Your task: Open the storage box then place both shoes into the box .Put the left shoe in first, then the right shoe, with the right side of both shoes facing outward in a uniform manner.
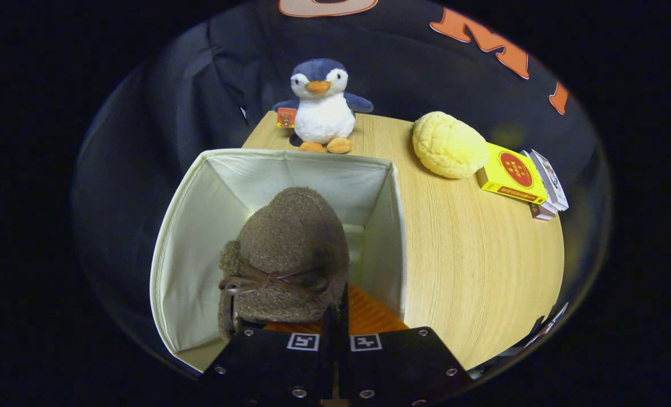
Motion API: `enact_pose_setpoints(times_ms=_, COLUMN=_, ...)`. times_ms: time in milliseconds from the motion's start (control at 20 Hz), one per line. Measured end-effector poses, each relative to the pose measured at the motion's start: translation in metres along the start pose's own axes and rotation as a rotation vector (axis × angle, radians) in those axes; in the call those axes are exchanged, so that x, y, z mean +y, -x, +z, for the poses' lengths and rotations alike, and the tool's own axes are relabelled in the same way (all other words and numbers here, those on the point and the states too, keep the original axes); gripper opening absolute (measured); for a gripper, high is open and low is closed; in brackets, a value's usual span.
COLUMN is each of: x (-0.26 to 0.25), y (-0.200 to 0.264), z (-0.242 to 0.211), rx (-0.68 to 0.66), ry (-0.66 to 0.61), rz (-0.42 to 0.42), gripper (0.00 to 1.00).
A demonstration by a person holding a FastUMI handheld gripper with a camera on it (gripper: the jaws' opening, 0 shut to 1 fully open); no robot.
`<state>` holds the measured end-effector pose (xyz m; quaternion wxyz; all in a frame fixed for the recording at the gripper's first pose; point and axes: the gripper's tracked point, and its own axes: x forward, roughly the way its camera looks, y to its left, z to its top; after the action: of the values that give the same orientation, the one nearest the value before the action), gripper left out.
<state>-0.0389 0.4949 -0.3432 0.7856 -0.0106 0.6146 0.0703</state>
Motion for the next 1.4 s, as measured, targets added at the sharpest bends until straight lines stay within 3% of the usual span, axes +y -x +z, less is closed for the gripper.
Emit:
enact_pose_setpoints(times_ms=100, x=0.003, y=0.002, z=-0.004, rx=0.017, ry=-0.011, rz=0.036, gripper=0.11)
enact_pose_setpoints(times_ms=250, x=0.006, y=0.018, z=-0.009, rx=0.027, ry=-0.029, rz=0.088, gripper=0.35)
enact_pose_setpoints(times_ms=600, x=-0.031, y=0.085, z=0.023, rx=-0.164, ry=-0.05, rz=0.21, gripper=0.47)
enact_pose_setpoints(times_ms=750, x=-0.073, y=0.115, z=0.035, rx=-0.286, ry=-0.023, rz=0.266, gripper=0.48)
enact_pose_setpoints(times_ms=1050, x=-0.189, y=0.174, z=0.053, rx=-0.527, ry=-0.06, rz=0.289, gripper=0.52)
enact_pose_setpoints(times_ms=1400, x=-0.333, y=0.256, z=0.073, rx=-0.846, ry=-0.117, rz=0.163, gripper=0.62)
